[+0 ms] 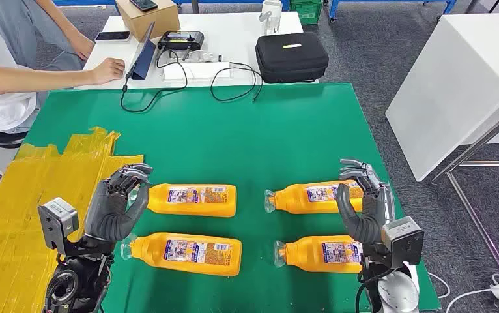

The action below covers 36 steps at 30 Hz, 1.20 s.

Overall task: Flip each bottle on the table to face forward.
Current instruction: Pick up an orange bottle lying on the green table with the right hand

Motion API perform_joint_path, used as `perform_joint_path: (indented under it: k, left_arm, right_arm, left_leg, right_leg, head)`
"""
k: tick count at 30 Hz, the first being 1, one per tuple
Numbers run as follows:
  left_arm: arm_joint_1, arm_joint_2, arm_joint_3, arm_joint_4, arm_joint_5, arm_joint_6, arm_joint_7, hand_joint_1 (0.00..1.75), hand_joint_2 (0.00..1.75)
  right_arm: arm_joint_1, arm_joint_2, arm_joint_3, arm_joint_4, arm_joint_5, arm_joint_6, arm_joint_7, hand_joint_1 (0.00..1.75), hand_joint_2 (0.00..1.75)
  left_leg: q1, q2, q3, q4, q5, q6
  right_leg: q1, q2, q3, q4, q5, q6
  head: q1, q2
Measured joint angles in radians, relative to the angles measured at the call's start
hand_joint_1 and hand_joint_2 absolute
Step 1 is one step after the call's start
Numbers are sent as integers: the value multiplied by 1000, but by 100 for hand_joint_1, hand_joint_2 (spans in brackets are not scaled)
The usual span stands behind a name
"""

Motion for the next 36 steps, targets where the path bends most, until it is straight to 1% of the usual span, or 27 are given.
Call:
perform_joint_path:
  k: [2,3,4,6,7,8,10,11,14,17,24,28,30,32,34,36]
  left_arm:
    - [0,0,0,0,-3,4,-3,175,175]
    - [0,-4,-2,0,-20,19,-18,175,175]
    - [-2,-17,-9,0,-58,59,-50,175,175]
    - [-19,-66,-57,1,-167,193,-125,175,175]
    - [-32,-90,-96,3,-210,262,-148,175,175]
    - [-45,-106,-138,5,-229,314,-154,163,175]
    - [-59,-118,-205,10,-224,373,-148,139,175]
    - [-63,-120,-227,12,-213,391,-146,127,175]
    - [-81,-118,-267,18,-184,407,-144,127,175]
    - [-92,-118,-287,20,-177,406,-144,127,175]
    - [-100,-117,-302,24,-176,407,-144,127,175]
    - [-102,-117,-304,25,-176,407,-144,2,175]
    - [-103,-117,-305,25,-176,407,-144,0,175]
    - [-107,-117,-305,28,-173,406,-144,0,175]
    - [-115,-117,-305,33,-165,402,-142,0,175]
    - [-127,-117,-305,39,-154,395,-139,0,175]
  right_arm:
    - [0,0,0,0,3,0,-1,175,175]
    - [-1,5,3,1,17,-3,-3,175,175]
    - [-5,20,12,5,44,-17,-7,175,175]
    - [-33,80,81,39,107,-103,-12,175,175]
    - [-53,110,141,64,123,-165,-10,164,175]
    - [-73,129,213,89,121,-222,-7,123,175]
    - [-102,139,338,123,100,-292,3,41,175]
    - [-117,137,384,138,92,-309,12,10,175]
    - [-158,125,471,177,83,-323,42,10,175]
    - [-178,119,526,199,84,-323,50,10,175]
    - [-195,110,566,226,84,-323,51,10,175]
    - [-199,109,573,234,86,-323,51,0,175]
    - [-203,108,577,239,99,-323,59,0,175]
    - [-216,107,586,250,137,-321,85,0,175]
    - [-244,106,601,278,198,-316,126,0,175]
    - [-287,106,623,331,284,-309,186,0,175]
  left_leg:
    - [0,0,0,0,0,0]
    - [0,0,0,0,0,0]
    - [0,0,-1,0,0,0]
    - [0,0,-1,0,0,0]
    - [0,1,0,0,1,0]
    - [0,1,0,0,1,0]
    - [1,0,1,0,1,0]
    - [1,0,1,0,1,0]
    - [1,0,0,0,2,0]
    - [0,0,0,0,2,0]
    - [0,0,0,0,2,0]
    - [0,0,0,0,2,0]
    - [0,0,0,0,2,0]
    - [0,0,0,0,2,0]
    - [0,0,0,0,2,0]
    - [0,1,0,0,2,0]
  right_leg:
    - [0,0,0,0,0,0]
    - [0,0,0,0,0,0]
    - [0,0,0,0,0,0]
    - [0,0,0,1,0,0]
    - [0,0,0,1,1,0]
    - [0,0,0,1,1,0]
    - [0,0,1,1,0,-1]
    - [1,0,1,1,0,-1]
    - [0,0,0,1,0,-1]
    - [0,0,0,1,0,0]
    - [0,0,0,1,0,0]
    - [0,0,0,1,0,0]
    - [0,0,0,1,0,0]
    - [0,0,0,1,0,0]
    - [0,0,0,1,0,0]
    - [0,0,0,1,0,0]
  head:
    - [0,0]
    - [0,0]
    - [0,0]
    - [0,0]
    - [0,0]
    - [0,0]
    - [0,0]
    - [0,0]
    - [0,0]
    - [0,0]
    - [0,0]
    - [0,0]
    - [0,0]
    - [0,0]
    - [0,0]
    - [0,0]
